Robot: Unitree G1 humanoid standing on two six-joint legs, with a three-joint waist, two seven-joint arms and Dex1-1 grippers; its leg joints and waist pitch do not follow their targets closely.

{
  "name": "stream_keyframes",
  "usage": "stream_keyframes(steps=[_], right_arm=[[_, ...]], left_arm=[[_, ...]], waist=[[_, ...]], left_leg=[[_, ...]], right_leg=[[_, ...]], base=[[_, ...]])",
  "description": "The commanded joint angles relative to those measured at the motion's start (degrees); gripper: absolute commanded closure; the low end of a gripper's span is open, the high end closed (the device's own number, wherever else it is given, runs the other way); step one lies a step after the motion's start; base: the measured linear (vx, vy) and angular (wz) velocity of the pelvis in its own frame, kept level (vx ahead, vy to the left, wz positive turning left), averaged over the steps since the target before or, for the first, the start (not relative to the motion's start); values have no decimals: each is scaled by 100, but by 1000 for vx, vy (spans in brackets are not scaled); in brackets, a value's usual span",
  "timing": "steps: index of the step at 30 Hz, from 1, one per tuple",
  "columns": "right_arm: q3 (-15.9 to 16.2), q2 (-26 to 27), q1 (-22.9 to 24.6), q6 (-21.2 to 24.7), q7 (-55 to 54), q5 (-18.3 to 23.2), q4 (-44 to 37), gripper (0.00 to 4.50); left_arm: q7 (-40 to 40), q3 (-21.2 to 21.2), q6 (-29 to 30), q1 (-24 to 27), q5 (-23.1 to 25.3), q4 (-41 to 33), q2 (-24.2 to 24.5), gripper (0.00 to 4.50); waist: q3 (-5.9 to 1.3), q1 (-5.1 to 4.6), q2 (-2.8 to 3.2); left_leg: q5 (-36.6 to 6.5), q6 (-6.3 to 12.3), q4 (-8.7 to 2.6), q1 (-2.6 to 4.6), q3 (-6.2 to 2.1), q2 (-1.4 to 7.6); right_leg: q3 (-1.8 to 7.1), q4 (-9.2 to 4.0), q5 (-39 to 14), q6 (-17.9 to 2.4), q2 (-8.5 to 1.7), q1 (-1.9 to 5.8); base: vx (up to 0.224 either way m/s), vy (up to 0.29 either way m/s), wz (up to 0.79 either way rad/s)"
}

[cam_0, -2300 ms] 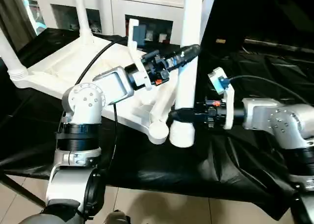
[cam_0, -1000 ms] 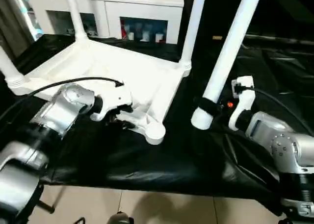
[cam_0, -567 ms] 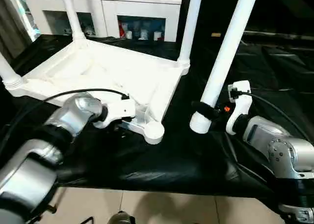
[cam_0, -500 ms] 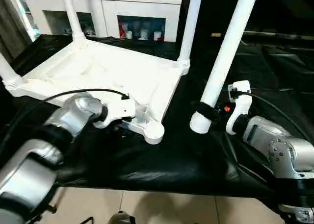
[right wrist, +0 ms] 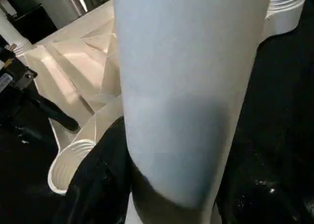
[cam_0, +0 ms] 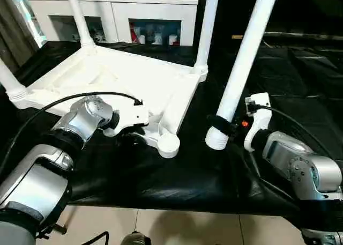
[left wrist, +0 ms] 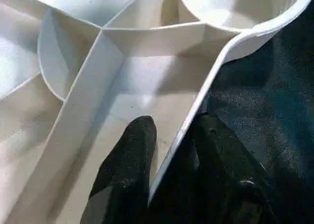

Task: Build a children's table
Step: Rotate table base

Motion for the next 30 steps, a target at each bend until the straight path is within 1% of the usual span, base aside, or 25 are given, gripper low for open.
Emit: stream_keyframes(steps=[1, 2, 4, 6, 7, 8, 9, 10, 11, 12, 14, 15, 16, 17, 18, 19, 20, 21, 23, 24, 25, 26, 28, 29, 30], right_arm=[[71, -26, 29, -75, 27, -88, -155, 261], [72, -26, 29, -75, 27, -88, -156, 261], [92, -44, 60, -63, 15, -73, -225, 261], [92, -47, 65, -61, 16, -71, -231, 261], [72, -67, 107, -73, 28, -80, -243, 261], [59, -71, 125, -81, 26, -86, -232, 261], [46, -62, 141, -85, 20, -84, -218, 261], [40, -51, 151, -81, 16, -78, -208, 261], [44, -21, 158, -78, 8, -92, -191, 261], [45, -21, 158, -78, 8, -92, -191, 261], [87, 55, 145, -69, -44, -101, -169, 261], [87, 55, 145, -69, -44, -101, -169, 261], [129, 124, 142, -76, -99, -122, -174, 261], [146, 149, 147, -86, -121, -133, -177, 261], [146, 149, 147, -86, -121, -133, -177, 261], [150, 188, 176, -103, -174, -149, -187, 261], [145, 203, 194, -108, -198, -153, -191, 261], [145, 203, 194, -108, -198, -153, -191, 261], [139, 219, 213, -113, -229, -168, -193, 261], [134, 239, 224, -112, -278, -204, -197, 261], [133, 256, 226, -106, -309, -223, -209, 261], [129, 276, 226, -94, -332, -240, -224, 261], [106, 279, 248, -56, -344, -224, -302, 261], [106, 279, 248, -56, -344, -224, -302, 261], [94, 267, 264, -54, -348, -212, -327, 261]], left_arm=[[9, -68, -69, -28, 170, 134, -19, 334], [10, -68, -70, -27, 171, 135, -19, 343], [-32, -80, -80, -4, 227, 169, -42, 359], [-37, -79, -73, -3, 228, 169, -44, 364], [-139, -14, 155, 3, 207, 154, -96, 373], [-201, 43, 418, 7, 146, 115, -142, 376], [-268, 123, 655, 33, 46, 49, -201, 380], [-291, 227, 935, 64, -84, -26, -275, 383], [-254, 389, 1313, 123, -248, -141, -399, 386], [-253, 391, 1317, 124, -250, -142, -400, 388], [30, 575, 1884, 250, -373, -344, -592, 395], [30, 575, 1884, 250, -373, -344, -592, 402], [494, 728, 2007, 341, -397, -368, -760, 402], [655, 792, 1892, 399, -408, -384, -822, 410], [655, 792, 1892, 399, -408, -384, -822, 410], [971, 881, 1477, 531, -413, -429, -918, 418], [1033, 889, 1246, 618, -396, -501, -936, 418], [1033, 889, 1246, 618, -396, -501, -936, 427], [1091, 871, 960, 726, -344, -611, -933, 433], [1178, 814, 632, 860, -239, -741, -893, 438], [1195, 771, 306, 943, -189, -787, -857, 444], [1215, 747, 87, 1004, -152, -821, -832, 448], [1302, 666, -244, 1035, -35, -722, -769, 450], [1302, 666, -244, 1035, -35, -722, -769, 450], [1364, 657, -425, 1031, 10, -633, -749, 450]], waist=[[-470, 9, 82], [-463, 0, 71], [-480, -2, 72], [-477, -1, 70], [-503, 4, 65], [-504, 11, 72], [-501, 8, 60], [-498, 3, 54], [-501, 15, 61], [-497, 18, 54], [-506, 18, 56], [-499, 16, 62], [-498, 6, 66], [-498, 11, 62], [-497, 5, 54], [-500, 6, 34], [-498, -2, 39], [-505, -9, 53], [-506, -17, 61], [-511, -17, 48], [-513, -35, 65], [-516, -43, 70], [-513, -50, 99], [-505, -53, 83], [-504, -41, 85]], left_leg=[[-1725, -386, -432, 170, -180, 243], [-1743, -388, -438, 165, -180, 242], [-1731, -381, -430, 172, -179, 240], [-1703, -361, -429, 166, -175, 241], [-1630, -349, -422, 168, -171, 242], [-1598, -343, -419, 168, -171, 246], [-1543, -332, -416, 158, -166, 241], [-1515, -302, -408, 153, -153, 232], [-1501, -290, -401, 157, -155, 233], [-1485, -241, -398, 148, -156, 232], [-1429, -204, -389, 136, -153, 231], [-1449, -175, -388, 128, -158, 227], [-1468, -160, -384, 126, -156, 222], [-1491, -153, -383, 130, -158, 222], [-1502, -127, -388, 121, -163, 215], [-1492, -119, -390, 118, -165, 212], [-1486, -115, -399, 102, -176, 217], [-1521, -128, -404, 121, -175, 224], [-1551, -149, -414, 132, -174, 228], [-1556, -162, -417, 125, -188, 239], [-1579, -175, -423, 133, -183, 239], [-1586, -185, -425, 138, -178, 239], [-1662, -209, -424, 146, -172, 232], [-1726, -221, -431, 144, -172, 230], [-1747, -232, -431, 150, -174, 225]], right_leg=[[267, -380, -1077, -1274, -417, 250], [265, -389, -1099, -1270, -412, 250], [267, -385, -1129, -1263, -417, 261], [270, -389, -1122, -1264, -417, 257], [268, -377, -1072, -1279, -421, 270], [268, -374, -1042, -1287, -420, 264], [266, -360, -971, -1336, -419, 269], [267, -360, -971, -1376, -420, 273], [267, -355, -972, -1403, -429, 273], [266, -374, -1013, -1427, -433, 273], [265, -363, -995, -1445, -430, 286], [263, -383, -1038, -1447, -428, 284], [258, -387, -1086, -1436, -418, 283], [257, -402, -1136, -1415, -420, 283], [254, -417, -1227, -1361, -417, 294], [251, -427, -1279, -1319, -414, 298], [251, -437, -1380, -1229, -413, 306], [254, -455, -1482, -1148, -413, 282], [253, -456, -1507, -1087, -392, 261], [256, -452, -1497, -1059, -407, 265], [257, -458, -1483, -1014, -396, 250], [258, -454, -1470, -1009, -390, 245], [260, -456, -1467, -996, -379, 230], [262, -470, -1539, -953, -378, 233], [262, -479, -1610, -920, -383, 226]], base=[[0, 0, 0], [0, 0, 0], [0, 0, 0], [0, 0, 0], [0, 0, 0], [0, 0, 0], [0, 0, 0], [0, 0, 0], [0, 0, 0], [0, 0, 0], [0, 0, 0], [0, 0, 0], [0, 0, 0], [0, 0, 0], [0, 0, 0], [0, 0, 0], [0, 0, 0], [0, 0, 0], [0, 0, 0], [0, 0, 0], [0, 0, 0], [0, 0, 0], [0, 0, 0], [0, 0, 0], [0, 0, 0]])
